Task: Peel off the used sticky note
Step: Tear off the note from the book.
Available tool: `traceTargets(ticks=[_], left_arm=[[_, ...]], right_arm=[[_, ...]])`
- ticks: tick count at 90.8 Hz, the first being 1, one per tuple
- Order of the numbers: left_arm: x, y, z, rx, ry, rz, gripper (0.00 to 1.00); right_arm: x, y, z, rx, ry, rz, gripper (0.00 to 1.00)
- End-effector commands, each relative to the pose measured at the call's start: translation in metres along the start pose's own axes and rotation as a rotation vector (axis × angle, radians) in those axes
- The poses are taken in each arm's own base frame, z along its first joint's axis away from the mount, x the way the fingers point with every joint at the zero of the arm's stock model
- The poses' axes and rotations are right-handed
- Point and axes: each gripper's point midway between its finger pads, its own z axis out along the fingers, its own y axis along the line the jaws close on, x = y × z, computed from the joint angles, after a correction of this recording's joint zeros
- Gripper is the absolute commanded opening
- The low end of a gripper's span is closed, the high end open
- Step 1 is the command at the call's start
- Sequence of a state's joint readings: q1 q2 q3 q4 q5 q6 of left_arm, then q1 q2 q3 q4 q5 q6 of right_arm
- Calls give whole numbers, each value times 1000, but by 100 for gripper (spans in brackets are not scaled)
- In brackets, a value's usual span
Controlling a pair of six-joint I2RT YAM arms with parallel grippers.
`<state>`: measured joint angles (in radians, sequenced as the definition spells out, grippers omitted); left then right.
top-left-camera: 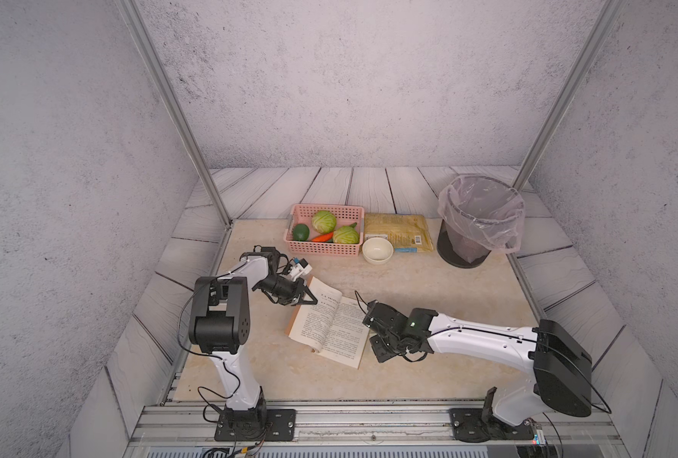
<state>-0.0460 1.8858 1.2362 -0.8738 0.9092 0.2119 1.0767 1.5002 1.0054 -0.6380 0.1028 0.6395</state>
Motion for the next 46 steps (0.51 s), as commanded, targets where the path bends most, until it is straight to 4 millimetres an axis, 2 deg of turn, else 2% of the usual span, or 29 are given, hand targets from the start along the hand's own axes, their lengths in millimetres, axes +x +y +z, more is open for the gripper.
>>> traceTargets(ticks=[1, 8, 16, 29, 46], left_arm=[[4, 12, 3, -13, 15, -24, 0], [4, 12, 3, -12, 15, -23, 0], [4, 12, 4, -11, 16, -25, 0], [5, 13, 4, -12, 19, -28, 0], [5, 13, 4, -16, 20, -26, 0]], right_arm=[[-6, 7, -30, -77, -53, 26, 0], [-16, 6, -59, -121, -122, 43, 0], [-32, -8, -92, -149, -199, 97, 0], [-61, -60, -142, -209, -295, 260, 0], [-112, -132, -223, -80, -454, 328, 0]])
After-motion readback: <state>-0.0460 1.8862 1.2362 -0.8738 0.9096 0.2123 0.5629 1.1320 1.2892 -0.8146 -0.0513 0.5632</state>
